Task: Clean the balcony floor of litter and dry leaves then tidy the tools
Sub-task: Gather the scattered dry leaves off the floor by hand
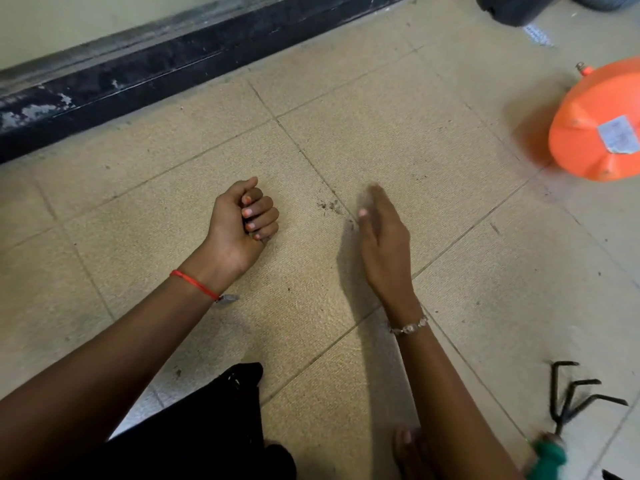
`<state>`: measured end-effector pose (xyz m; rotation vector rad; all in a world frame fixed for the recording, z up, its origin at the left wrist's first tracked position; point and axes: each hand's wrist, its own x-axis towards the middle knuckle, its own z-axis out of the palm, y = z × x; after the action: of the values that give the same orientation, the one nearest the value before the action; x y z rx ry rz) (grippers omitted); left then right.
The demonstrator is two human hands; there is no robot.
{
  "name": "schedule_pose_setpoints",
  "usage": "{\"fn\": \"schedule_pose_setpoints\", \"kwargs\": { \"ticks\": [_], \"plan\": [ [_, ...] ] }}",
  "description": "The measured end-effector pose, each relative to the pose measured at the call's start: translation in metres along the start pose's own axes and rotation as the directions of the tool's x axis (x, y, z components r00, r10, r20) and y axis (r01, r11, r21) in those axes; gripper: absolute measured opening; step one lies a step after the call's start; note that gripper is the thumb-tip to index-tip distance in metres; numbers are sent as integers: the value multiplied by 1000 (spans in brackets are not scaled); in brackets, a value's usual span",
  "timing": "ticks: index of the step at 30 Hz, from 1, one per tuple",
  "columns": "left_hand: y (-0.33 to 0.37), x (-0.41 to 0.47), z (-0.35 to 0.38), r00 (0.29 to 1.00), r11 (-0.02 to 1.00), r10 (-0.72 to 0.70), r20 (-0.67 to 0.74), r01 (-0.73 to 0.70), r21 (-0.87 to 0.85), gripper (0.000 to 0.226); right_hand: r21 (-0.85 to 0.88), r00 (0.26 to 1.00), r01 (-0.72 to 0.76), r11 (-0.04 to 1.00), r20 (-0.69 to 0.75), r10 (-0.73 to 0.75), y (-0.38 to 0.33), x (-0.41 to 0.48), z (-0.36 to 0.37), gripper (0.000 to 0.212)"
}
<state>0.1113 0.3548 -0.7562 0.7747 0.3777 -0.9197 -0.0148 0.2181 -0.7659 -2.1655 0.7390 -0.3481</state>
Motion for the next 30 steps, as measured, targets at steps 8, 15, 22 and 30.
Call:
{"fn": "schedule_pose_setpoints", "kwargs": {
  "ticks": [8, 15, 22, 30],
  "plan": [
    [0, 5, 0, 1000, 1000, 28, -2, -28, 14, 58, -446, 1000, -6, 895, -22, -5, -20, -3, 65, 76],
    [0, 7, -1, 999, 999, 36, 6, -36, 27, 59, -316, 972, 234, 920, 51, -230, -27, -8, 63, 46],
    [-2, 3, -1, 999, 1000, 27, -24, -28, -12, 58, -365, 938, 285, 886, -82, -336, -30, -16, 47, 26],
    [5, -13, 4, 998, 977, 16, -67, -30, -212, 59, -349, 955, 226, 909, -105, -278, -48, 15, 45, 52]
  ]
}}
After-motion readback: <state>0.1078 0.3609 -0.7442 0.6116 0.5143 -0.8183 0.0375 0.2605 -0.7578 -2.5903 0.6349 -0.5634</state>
